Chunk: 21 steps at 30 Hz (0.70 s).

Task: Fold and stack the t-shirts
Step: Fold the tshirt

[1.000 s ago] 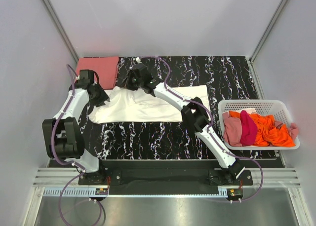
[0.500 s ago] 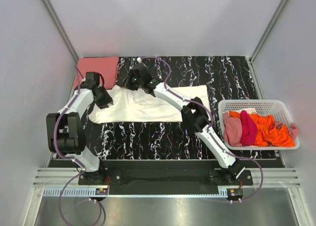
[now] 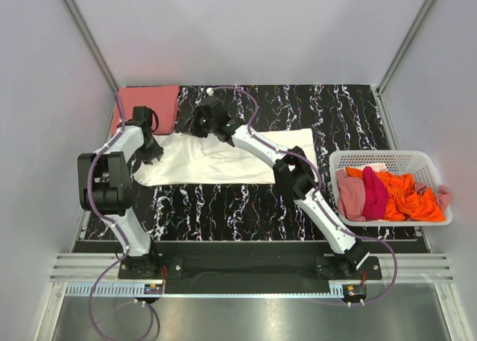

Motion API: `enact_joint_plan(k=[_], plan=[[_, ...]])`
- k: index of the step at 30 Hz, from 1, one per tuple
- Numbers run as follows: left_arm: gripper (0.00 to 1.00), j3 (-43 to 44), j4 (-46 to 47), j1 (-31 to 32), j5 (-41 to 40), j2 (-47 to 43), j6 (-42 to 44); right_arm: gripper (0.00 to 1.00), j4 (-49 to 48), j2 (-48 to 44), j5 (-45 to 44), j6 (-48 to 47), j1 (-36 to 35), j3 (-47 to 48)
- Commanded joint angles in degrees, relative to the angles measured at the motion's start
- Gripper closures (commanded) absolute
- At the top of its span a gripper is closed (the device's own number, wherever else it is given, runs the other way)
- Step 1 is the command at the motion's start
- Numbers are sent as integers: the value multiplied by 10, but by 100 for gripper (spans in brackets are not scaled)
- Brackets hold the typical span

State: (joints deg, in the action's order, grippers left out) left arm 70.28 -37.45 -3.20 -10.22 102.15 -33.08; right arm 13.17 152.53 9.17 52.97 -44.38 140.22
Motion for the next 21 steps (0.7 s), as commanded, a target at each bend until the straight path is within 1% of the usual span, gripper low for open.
enact_joint_plan(k=[1,2,3,6,9,10,13,14,15,16,18,19,21], plan=[[66,48,-7,-9,-59,11,-7,99,-14,-15,33,-3,-10,-4],[66,50,-10,-12,-65,21,-8,96,-13,-18,37,-8,-11,-9],[66,54,-11,-14,-69,25,-7,95,-13,-21,39,-25,-17,-13],[66,57,-16,-27,-60,42,-10,92,-12,-50,19,-55,-29,-44],[66,63,-17,-29,-60,52,-8,90,-12,-78,2,-59,-37,-92],[66,64,-17,-30,-60,53,-5,89,-12,-86,-5,-59,-44,-123],[66,68,-17,-31,-56,61,-2,88,-17,-107,-30,-74,-62,-165],[66,70,-17,-33,-52,61,0,87,-24,-108,-28,-78,-66,-171],[66,76,-18,-33,-46,59,6,85,-25,-111,-25,-81,-69,-175],[65,79,-19,-32,-45,50,21,81,-27,-119,-32,-81,-69,-185],[64,85,-19,-33,-50,31,34,79,-34,-130,-39,-89,-72,-195],[62,86,-19,-33,-49,6,46,77,-33,-141,-42,-95,-72,-193],[61,83,-18,-32,-36,-22,58,75,-33,-153,-44,-120,-71,-194]])
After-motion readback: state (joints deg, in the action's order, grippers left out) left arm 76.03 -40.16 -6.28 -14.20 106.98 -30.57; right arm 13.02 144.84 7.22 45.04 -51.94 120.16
